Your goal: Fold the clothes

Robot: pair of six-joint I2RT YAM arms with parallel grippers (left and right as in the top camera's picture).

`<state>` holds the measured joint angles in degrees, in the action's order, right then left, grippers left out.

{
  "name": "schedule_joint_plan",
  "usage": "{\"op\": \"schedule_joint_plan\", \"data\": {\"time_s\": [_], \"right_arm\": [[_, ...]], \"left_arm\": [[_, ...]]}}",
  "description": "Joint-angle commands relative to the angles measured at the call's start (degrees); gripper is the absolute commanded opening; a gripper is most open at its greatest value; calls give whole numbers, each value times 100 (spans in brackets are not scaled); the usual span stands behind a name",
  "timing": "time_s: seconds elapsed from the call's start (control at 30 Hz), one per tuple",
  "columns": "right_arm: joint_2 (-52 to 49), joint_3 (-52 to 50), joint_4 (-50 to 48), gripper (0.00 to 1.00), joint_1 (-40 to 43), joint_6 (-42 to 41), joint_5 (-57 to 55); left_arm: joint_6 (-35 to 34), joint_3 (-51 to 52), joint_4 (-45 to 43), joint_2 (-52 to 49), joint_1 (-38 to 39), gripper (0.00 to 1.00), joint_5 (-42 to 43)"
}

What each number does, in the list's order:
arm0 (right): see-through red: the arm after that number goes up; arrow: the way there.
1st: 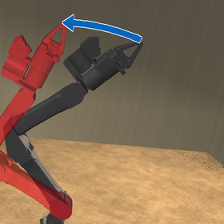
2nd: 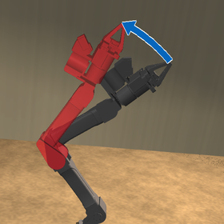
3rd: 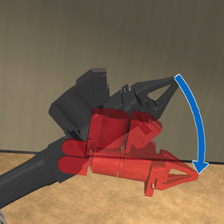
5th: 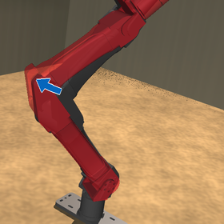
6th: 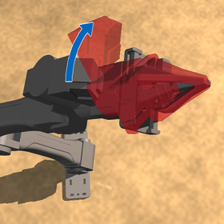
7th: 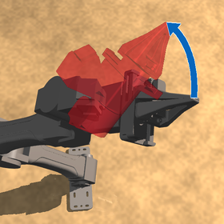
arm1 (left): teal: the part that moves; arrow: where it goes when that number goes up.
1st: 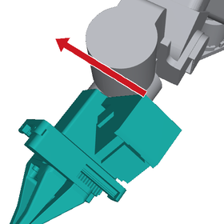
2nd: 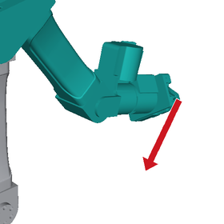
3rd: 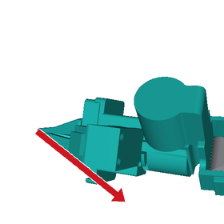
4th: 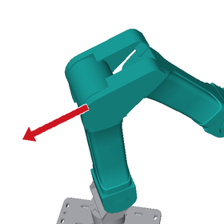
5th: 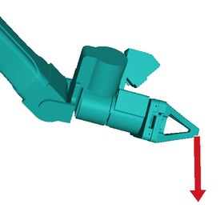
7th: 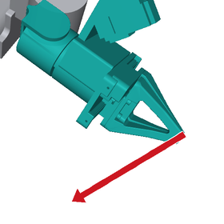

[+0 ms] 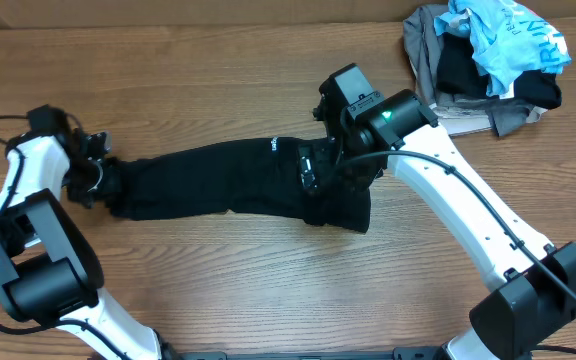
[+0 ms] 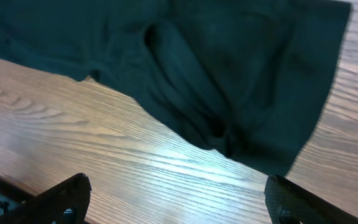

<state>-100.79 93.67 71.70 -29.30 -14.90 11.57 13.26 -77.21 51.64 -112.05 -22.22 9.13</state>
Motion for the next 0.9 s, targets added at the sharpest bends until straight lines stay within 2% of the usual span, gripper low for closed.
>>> {"op": "schedule_joint_plan", "data": {"time_s": [0.0,0.17,0.3,0.43,0.63,0.87], "right_arm": [[37,0,42,93,343,-37,-72],[37,0,146,93,804,-33,59],[37,0,192,93,1038,-31,149],[37,0,205,93,1099,-28,144],[37,0,210,93,1102,-28,142],[37,0,205,93,1102,-9,140]], "left_arm": [[306,-133,61,223,463,4,74],[302,-260,136,225,881,4,-789],[166,-769,691,225,901,4,-1423],[129,-1432,1274,225,824,4,-1506],[131,-2138,1775,225,837,4,-2155],[136,-2315,2017,225,931,4,-1882]]}}
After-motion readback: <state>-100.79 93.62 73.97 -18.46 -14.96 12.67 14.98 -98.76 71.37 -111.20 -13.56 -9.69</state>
